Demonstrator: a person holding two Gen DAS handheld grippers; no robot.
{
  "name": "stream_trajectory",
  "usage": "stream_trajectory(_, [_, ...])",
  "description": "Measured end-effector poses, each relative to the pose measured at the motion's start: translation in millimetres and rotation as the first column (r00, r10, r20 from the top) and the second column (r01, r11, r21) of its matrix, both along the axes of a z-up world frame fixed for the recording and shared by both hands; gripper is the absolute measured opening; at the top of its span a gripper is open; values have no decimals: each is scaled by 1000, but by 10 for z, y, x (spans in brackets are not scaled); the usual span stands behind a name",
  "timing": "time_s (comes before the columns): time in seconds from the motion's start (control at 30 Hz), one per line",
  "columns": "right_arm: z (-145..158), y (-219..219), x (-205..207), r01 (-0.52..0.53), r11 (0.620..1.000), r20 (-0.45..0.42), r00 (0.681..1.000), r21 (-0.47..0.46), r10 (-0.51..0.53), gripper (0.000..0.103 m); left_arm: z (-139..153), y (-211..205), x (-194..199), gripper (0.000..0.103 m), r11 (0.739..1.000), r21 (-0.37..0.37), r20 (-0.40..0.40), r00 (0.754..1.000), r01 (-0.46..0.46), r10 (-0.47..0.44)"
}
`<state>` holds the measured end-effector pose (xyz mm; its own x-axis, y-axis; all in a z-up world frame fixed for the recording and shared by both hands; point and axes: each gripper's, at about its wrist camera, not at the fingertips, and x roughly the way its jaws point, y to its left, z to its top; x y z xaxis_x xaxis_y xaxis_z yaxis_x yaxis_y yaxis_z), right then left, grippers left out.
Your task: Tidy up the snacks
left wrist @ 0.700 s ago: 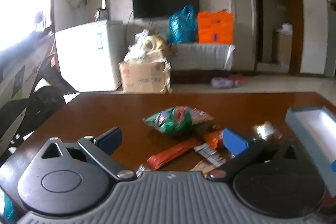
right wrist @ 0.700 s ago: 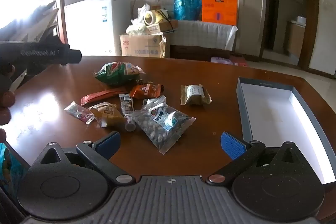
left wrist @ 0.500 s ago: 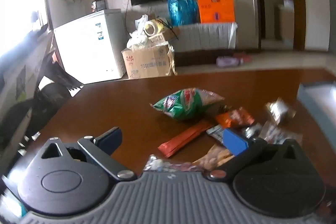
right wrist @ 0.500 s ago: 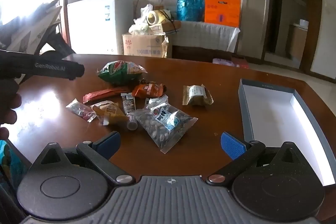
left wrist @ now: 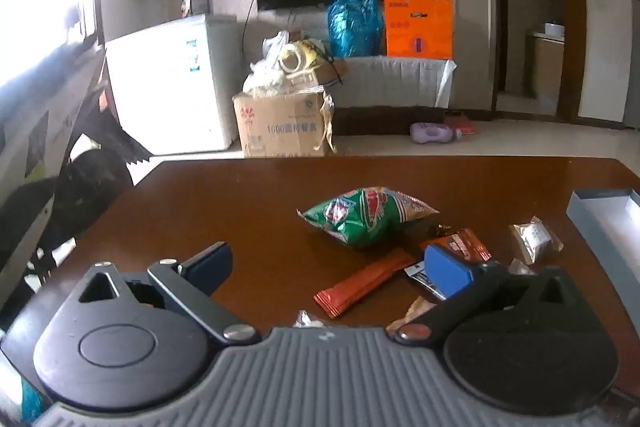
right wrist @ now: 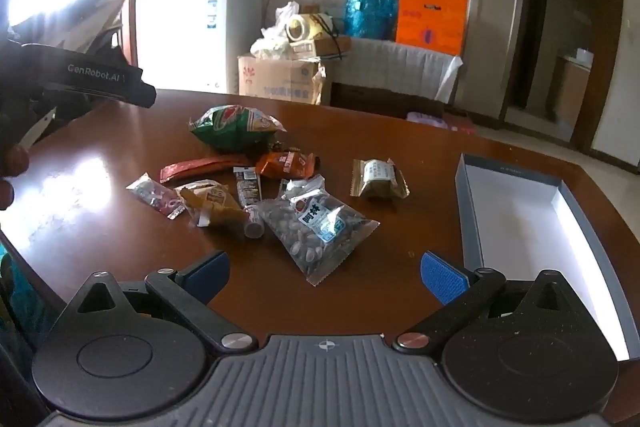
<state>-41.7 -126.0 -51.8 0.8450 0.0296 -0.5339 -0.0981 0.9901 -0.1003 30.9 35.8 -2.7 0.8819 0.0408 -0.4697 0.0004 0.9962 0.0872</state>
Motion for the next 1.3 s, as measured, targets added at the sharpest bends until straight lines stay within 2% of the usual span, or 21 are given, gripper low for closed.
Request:
stream_trajectory(0.07, [29,40,-9,-14,1000,13,1000,-2,14,103,-3,-6,9,103,1000,17,-19,1000,-9,9])
stream_trajectory(0.13, [79,79,-13,-26,1000,35,999,4,26,103,-20,20,42,103,1000,-14,-53,998,17,-17])
stream_trajectory(0.17, [109,106,-2,-31,1000,50,998,3,30,103,-22,36,46,103,999,-31,-51,999,17,-19])
stream_trajectory(0.27, [189,222,99,-64,998,74,995,-11,65,103,-15,38,40,103,1000,-17,-13,1000,-10,9])
stream_trajectory(0.37, [232,347,223,-103,993,98,989,-51,107,103,-17,42,111,103,999,-18,-46,999,-28,27])
stream_trajectory(0.47, [171,401,365,-109,993,82,990,-53,113,103,-34,47,155,103,999,-54,-58,998,0,-3])
stream_trajectory(0.57, [93,397,396,-127,991,57,990,-34,128,103,-5,72,110,103,994,-104,-7,1000,19,-20])
stream_trajectory(0.67, [40,376,379,-138,989,55,989,-47,141,103,-41,130,32,103,986,-159,86,995,58,-45])
stream_trajectory(0.73, [10,351,385,-148,988,45,988,-47,150,103,-69,148,42,103,985,-173,76,997,16,-3])
stream_trajectory(0.8, [-20,324,389,-148,988,32,988,-45,150,103,-94,134,106,103,991,-131,24,1000,4,-1])
stream_trajectory(0.87, [-31,284,391,-135,990,26,990,-37,136,103,-100,137,114,103,995,-97,22,1000,-4,6])
stream_trajectory(0.93, [-30,225,393,-112,994,24,993,-16,112,103,-109,148,105,103,996,-84,28,1000,14,-12])
stream_trajectory(1.1, [-77,102,392,-71,997,-3,997,13,71,103,-228,152,160,103,995,-82,-63,996,52,-58])
stream_trajectory(1.17, [-93,90,405,-55,998,-12,998,-4,55,103,-293,85,159,103,996,-49,-76,994,75,-78])
stream_trajectory(1.23, [-80,68,394,-59,998,-2,998,12,59,103,-336,-10,143,103,996,1,-71,994,86,-86])
stream_trajectory(1.3, [-63,50,387,-54,998,4,999,29,54,103,-363,-76,138,103,995,20,-69,993,95,-94])
